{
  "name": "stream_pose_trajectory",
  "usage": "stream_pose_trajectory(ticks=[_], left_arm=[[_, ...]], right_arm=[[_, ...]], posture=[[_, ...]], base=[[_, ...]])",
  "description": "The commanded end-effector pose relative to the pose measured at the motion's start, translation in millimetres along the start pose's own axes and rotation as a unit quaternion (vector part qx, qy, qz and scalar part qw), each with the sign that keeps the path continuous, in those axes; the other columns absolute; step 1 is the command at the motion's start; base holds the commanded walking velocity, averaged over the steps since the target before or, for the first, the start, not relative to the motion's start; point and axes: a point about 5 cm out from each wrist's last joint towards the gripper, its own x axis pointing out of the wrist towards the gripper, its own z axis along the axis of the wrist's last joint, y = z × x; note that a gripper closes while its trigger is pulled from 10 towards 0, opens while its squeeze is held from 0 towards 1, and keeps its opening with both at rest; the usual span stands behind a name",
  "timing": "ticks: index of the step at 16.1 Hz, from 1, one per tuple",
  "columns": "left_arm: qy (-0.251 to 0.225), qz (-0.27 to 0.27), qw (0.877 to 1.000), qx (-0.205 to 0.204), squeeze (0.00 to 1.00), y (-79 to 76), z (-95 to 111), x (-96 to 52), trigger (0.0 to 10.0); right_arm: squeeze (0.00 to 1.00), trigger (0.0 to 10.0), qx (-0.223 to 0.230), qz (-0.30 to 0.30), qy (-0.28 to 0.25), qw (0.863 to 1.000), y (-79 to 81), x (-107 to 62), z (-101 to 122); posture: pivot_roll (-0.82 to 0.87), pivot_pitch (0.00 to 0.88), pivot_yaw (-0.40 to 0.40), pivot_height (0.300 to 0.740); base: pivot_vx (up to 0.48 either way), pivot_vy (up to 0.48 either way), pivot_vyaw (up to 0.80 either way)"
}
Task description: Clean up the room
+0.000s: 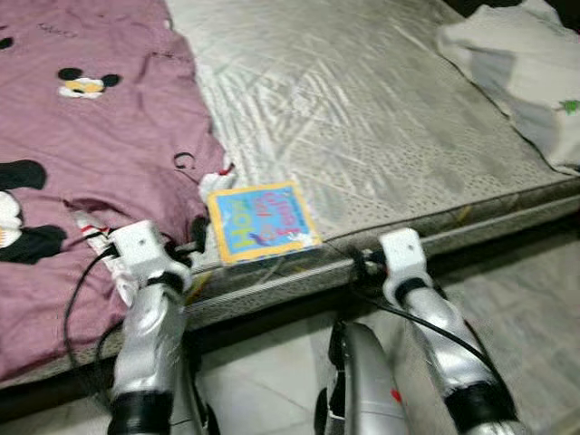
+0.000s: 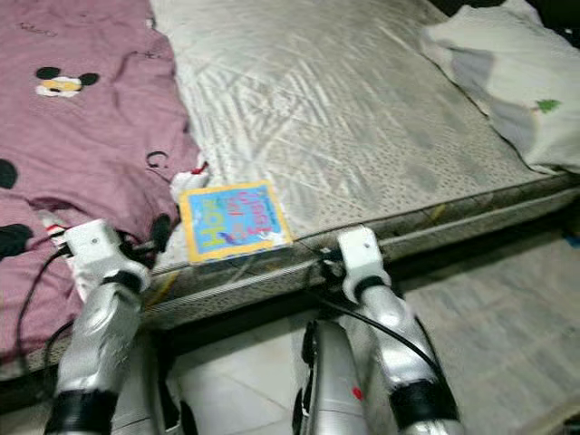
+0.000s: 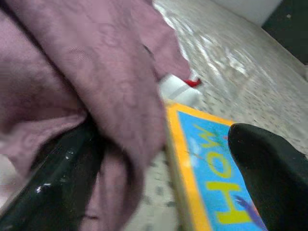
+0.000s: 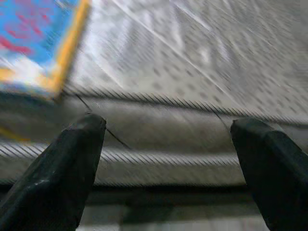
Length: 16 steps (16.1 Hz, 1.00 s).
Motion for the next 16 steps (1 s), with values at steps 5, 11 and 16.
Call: stream_pose_trajectory(ticks=[5,11,16], left_arm=[[0.008,-0.023,1.000,-0.008,0.00,-11.1,-7,1.4,10.0],[-0.043,0.085,0.995,0.028,0.00,24.8,4,-33.0,10.0],[-0.060,0.187,0.978,0.069,0.00,65.0,17,-48.1,10.0]], right_arm=[[0.00,10.0,-0.010,-0.008,0.011,1.000,-12.1,-10.1,-4],[0.00,10.0,-0.007,0.005,0.012,1.000,-6.4,-4.2,-1],[0.00,10.0,-0.004,0.006,0.013,1.000,-4.3,1.4,0]], posture=[[-0.15,0.223,-0.106,0.520],[-0.11,0.218,-0.111,0.520],[-0.08,0.201,-0.112,0.520]], base=[[0.000,0.000,0.00],[0.000,0.000,0.00],[0.000,0.000,0.00]])
